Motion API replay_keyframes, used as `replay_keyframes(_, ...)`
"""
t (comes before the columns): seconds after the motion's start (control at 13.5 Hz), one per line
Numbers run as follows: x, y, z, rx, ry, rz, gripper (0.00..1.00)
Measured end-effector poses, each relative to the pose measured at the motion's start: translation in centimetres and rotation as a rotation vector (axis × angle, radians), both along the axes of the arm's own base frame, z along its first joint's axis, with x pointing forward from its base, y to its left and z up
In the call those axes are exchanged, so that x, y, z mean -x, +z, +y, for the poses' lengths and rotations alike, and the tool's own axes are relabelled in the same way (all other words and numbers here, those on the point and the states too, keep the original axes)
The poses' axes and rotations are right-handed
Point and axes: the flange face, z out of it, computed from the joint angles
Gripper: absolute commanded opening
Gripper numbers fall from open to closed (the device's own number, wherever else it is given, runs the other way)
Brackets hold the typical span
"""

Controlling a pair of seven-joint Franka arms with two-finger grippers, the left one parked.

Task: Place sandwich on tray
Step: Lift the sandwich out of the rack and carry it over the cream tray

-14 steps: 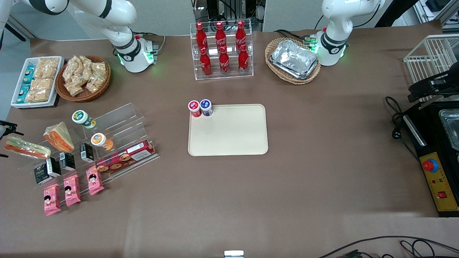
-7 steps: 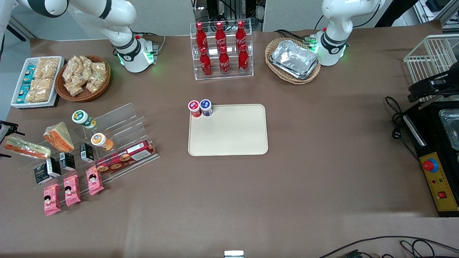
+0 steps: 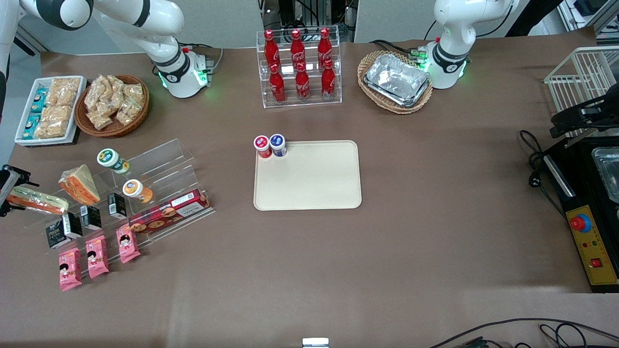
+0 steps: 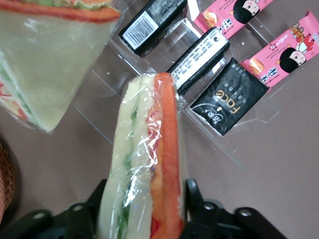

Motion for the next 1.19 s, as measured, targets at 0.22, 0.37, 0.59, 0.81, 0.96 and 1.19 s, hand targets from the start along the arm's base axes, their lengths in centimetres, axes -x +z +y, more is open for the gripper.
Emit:
replay_keyframes(0.22,-0.7,1.4,0.3,0.008,0.012,-0.019,0.05)
replay_keyframes(0.37,-1.3,3.9,0.6,-0.004,0.021,-0.017,0.05)
replay_keyframes(0.59,-2.2,9.1,1.5,-0.011,0.044,-0.017,0.05)
replay_keyframes(0.81,-2.9,13.5,5.2,-0.055,0.086,0.026,0.05)
replay_keyframes(0.96,-4.1,16.0,11.1,-0.074,0.080,0.054,0.05)
replay_keyframes(1.19,-5.9,18.7,22.9,-0.071,0.102,0.065,0.05)
